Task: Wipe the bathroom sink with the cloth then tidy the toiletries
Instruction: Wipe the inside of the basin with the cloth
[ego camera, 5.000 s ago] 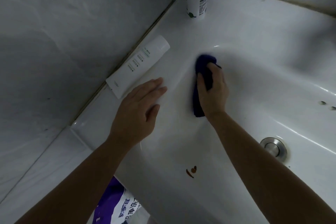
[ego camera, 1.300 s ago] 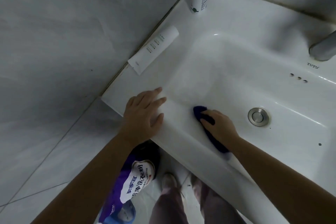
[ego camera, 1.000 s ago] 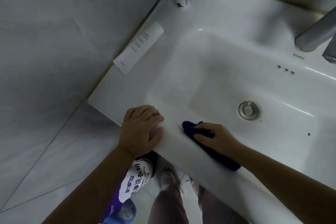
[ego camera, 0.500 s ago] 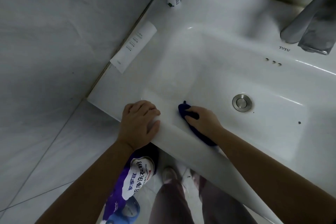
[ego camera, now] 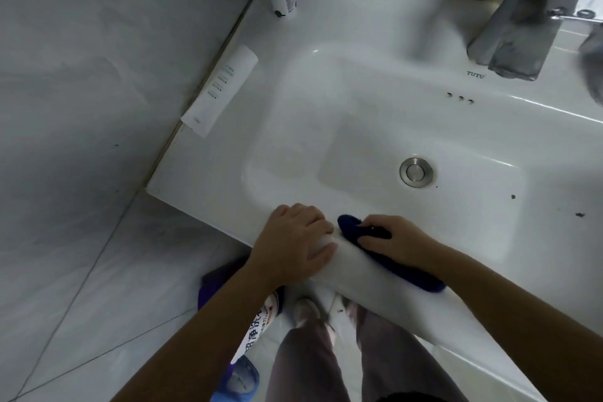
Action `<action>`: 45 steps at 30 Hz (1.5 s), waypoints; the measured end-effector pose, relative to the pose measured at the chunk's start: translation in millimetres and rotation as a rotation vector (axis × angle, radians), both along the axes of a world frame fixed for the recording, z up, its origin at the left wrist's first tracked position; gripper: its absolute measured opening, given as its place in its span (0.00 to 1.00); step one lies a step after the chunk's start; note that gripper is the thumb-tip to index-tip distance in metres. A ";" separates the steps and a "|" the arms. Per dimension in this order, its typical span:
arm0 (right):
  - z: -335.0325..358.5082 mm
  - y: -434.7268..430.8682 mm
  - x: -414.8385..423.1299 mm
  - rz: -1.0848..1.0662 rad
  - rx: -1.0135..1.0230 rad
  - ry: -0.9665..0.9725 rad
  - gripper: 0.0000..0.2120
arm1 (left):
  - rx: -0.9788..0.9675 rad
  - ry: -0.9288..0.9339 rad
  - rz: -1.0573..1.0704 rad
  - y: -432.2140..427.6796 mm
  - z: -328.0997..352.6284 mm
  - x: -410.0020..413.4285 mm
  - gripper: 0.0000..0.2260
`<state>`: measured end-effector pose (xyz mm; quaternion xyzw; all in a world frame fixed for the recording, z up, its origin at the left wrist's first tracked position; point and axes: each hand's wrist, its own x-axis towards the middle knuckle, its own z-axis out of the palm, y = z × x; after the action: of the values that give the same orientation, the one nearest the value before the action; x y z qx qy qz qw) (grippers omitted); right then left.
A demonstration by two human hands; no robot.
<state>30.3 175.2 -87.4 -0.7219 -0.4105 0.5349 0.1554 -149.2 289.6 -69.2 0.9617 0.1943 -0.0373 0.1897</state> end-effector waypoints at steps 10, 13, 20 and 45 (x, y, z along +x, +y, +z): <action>-3.0 3.6 0.7 -0.058 -0.074 -0.080 0.14 | 0.006 -0.010 -0.016 3.2 -1.1 -3.6 0.14; 15.6 -29.1 3.3 -0.063 -0.069 -0.004 0.08 | 0.000 -0.013 -0.011 2.8 -0.7 -3.5 0.14; 9.6 -19.1 1.1 -0.159 -0.113 -0.165 0.16 | 0.018 0.023 0.028 -1.6 2.8 2.2 0.15; 13.1 -147.3 63.8 -0.237 -0.333 -0.378 0.14 | -0.190 0.004 -0.249 -41.8 -8.8 53.1 0.18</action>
<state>94.1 27.9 -74.3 -0.8674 -0.2515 0.4290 0.0166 -96.1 247.9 -78.0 0.9560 0.0694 -0.0808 0.2733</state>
